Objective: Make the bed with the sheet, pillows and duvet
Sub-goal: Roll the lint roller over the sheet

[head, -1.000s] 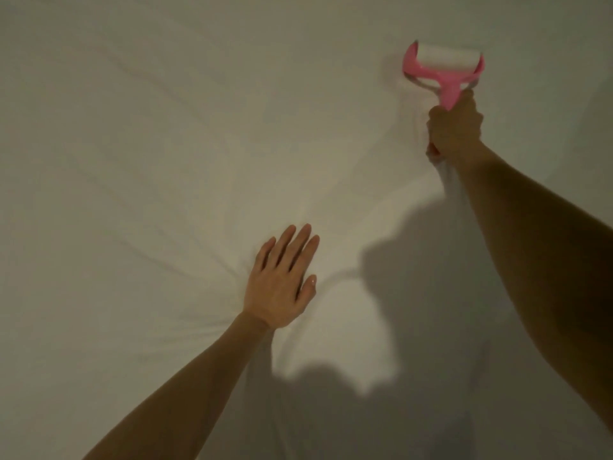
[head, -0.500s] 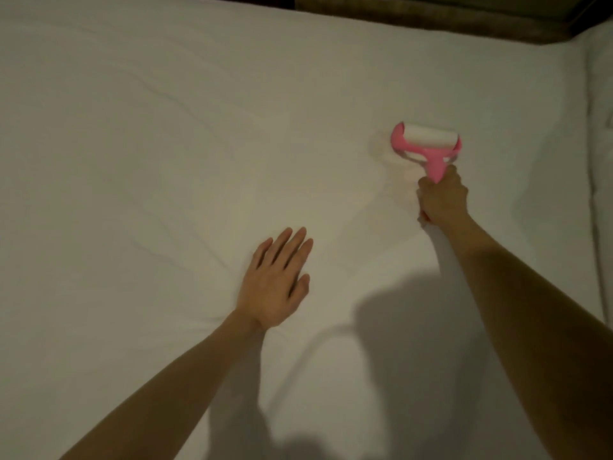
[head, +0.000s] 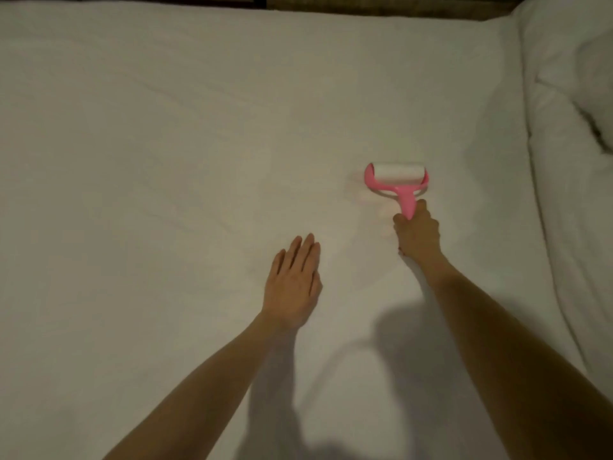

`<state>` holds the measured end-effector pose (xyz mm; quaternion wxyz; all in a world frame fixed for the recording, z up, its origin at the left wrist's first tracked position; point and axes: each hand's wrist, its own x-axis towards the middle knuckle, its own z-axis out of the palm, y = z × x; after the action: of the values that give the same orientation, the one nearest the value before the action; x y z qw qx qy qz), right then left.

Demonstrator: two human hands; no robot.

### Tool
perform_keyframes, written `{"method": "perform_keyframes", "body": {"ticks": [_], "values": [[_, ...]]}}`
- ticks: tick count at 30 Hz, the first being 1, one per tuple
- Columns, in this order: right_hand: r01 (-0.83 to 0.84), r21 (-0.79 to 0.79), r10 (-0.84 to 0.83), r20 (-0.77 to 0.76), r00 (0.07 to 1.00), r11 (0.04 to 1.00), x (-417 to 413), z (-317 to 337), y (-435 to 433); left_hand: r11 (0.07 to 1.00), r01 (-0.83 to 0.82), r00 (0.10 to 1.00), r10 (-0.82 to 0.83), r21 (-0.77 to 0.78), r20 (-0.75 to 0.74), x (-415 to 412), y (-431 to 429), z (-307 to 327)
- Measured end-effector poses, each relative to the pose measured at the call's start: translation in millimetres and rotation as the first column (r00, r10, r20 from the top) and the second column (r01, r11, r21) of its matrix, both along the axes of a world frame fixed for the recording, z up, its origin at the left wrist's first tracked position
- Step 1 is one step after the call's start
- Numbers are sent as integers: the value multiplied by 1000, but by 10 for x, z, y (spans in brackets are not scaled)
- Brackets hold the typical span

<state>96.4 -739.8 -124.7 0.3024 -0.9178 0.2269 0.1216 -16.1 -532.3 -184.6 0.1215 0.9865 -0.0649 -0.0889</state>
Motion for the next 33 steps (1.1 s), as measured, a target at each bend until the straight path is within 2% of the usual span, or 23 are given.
{"method": "perform_keyframes", "body": {"ticks": [5, 10, 25, 33], "values": [[12, -19, -13, -12, 1000, 1000, -582, 16, -62, 994, 111, 994, -111, 21, -7, -682, 37, 38], [27, -48, -29, -47, 998, 998, -1240, 49, -122, 990, 135, 991, -133, 45, -32, -1228, 252, 65], [76, -103, -93, -163, 982, 992, -3168, 249, -314, 997, 20, 979, -4, 79, -203, -2542, 865, 317], [58, -141, -94, -261, 961, 988, -3839, 497, -493, 993, -79, 974, 96, 87, -206, -2916, 1110, 359]]}}
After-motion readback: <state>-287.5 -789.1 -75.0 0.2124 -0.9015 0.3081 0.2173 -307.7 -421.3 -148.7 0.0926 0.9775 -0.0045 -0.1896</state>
